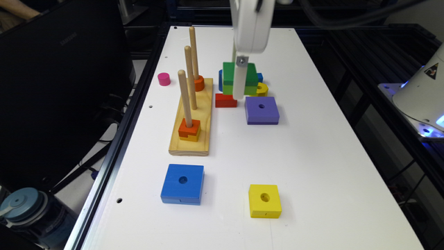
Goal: Pick up green block.
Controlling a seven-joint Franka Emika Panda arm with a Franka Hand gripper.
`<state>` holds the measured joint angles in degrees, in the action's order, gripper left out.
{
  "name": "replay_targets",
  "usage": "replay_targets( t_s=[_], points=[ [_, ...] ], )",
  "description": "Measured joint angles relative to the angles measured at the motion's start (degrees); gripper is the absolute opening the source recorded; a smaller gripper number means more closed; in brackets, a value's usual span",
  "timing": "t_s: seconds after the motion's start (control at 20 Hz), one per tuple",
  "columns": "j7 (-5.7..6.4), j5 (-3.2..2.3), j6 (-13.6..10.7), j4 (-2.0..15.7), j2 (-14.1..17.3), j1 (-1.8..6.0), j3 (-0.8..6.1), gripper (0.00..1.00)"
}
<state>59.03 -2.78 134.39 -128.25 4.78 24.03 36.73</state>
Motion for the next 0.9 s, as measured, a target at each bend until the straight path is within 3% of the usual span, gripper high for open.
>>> replay_targets(
  t_s=[0.1,0.25,0.35,0.9],
  points=[
    [-0.67,0.40,-0.62,0.42,-0.57,0.48,0.39,0.00],
    [-2.15,2.65,-4.42,1.84,-3.43,1.53,1.37,0.00],
    [-2.69,3.59,-5.08,1.73,-4.37,2.16,1.82,0.00],
    [-4.05,4.12,-5.15,1.68,-4.21,4.83,3.74,0.00]
  ],
)
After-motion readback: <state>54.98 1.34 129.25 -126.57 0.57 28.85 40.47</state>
